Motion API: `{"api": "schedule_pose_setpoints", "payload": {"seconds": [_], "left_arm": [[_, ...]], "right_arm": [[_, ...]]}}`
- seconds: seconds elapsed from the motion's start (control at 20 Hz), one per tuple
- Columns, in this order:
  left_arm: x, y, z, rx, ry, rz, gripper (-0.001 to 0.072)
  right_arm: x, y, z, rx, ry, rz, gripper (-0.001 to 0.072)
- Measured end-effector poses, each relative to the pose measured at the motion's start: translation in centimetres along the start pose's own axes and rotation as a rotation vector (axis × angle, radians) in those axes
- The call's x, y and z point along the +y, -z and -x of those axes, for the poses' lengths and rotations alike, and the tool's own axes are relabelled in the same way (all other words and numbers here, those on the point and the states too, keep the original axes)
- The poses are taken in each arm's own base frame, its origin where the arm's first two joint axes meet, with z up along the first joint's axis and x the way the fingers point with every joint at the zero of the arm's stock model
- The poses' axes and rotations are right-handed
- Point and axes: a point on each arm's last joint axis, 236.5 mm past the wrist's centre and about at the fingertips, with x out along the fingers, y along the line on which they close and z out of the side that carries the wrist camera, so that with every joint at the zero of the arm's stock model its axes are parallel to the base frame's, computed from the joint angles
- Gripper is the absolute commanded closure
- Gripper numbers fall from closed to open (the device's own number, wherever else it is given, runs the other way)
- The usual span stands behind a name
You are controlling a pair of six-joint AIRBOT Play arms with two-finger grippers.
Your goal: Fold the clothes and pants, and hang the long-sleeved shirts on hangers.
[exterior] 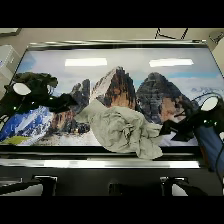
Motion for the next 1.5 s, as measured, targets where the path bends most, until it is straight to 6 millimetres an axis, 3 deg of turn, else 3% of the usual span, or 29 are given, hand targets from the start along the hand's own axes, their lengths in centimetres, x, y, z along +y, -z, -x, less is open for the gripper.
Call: {"api": "schedule_pose_setpoints", "payload": {"seconds": [0.1, 0.2, 0.45, 0.7, 0.75, 0.9, 0.95, 1.0, 1.05, 1.2, 1.3, 1.4, 1.5], "left_arm": [[3.6, 1.3, -0.7, 0.023, -0.020, 0.097, -0.0002], [5.4, 2.2, -2.1, 0.023, -0.008, 0.159, -0.0001], [5.9, 3.1, -6.1, 0.027, 0.046, 0.229, 0.0028], [5.6, 2.6, -8.7, -0.014, 0.048, 0.246, 0.0641], [5.6, 2.3, -8.9, -0.025, 0.048, 0.247, 0.0678], [5.4, 2.0, -9.1, -0.042, 0.046, 0.247, 0.0679], [5.3, 2.0, -9.0, -0.044, 0.047, 0.244, 0.0679], [5.1, 1.9, -8.9, -0.049, 0.051, 0.238, 0.0679], [4.8, 1.8, -8.6, -0.057, 0.056, 0.232, 0.0679], [3.5, 1.0, -7.0, -0.099, 0.074, 0.198, 0.0680], [1.6, -0.6, -4.4, -0.170, 0.099, 0.132, 0.0681], [-1.5, -3.5, 0.7, -0.305, 0.137, 0.033, 0.0681], [-5.6, -6.7, 8.6, -0.502, 0.177, -0.084, 0.0680]], "right_arm": [[-0.6, 1.5, -2.1, 0.054, -0.005, -0.019, -0.0008], [-1.0, 2.5, -3.4, 0.088, -0.008, -0.030, -0.0008], [-1.6, 3.8, -5.1, 0.130, -0.010, -0.061, -0.0008], [-2.0, 4.6, -6.8, 0.142, -0.013, -0.097, -0.0008], [-1.9, 4.6, -7.3, 0.138, -0.026, -0.108, -0.0008], [-1.2, 4.6, -8.7, 0.120, -0.077, -0.148, -0.0006], [-0.9, 4.5, -9.2, 0.110, -0.098, -0.164, 0.0040], [-0.4, 4.6, -9.6, 0.107, -0.122, -0.183, 0.0269], [-0.2, 4.4, -10.0, 0.094, -0.138, -0.195, 0.0674], [0.9, 2.6, -9.9, 0.024, -0.193, -0.211, 0.0676], [2.3, 0.2, -7.6, -0.057, -0.230, -0.165, 0.0677], [4.2, -3.0, -2.8, -0.197, -0.249, -0.077, 0.0677], [6.5, -6.6, 5.3, -0.423, -0.230, 0.045, 0.0676]]}}
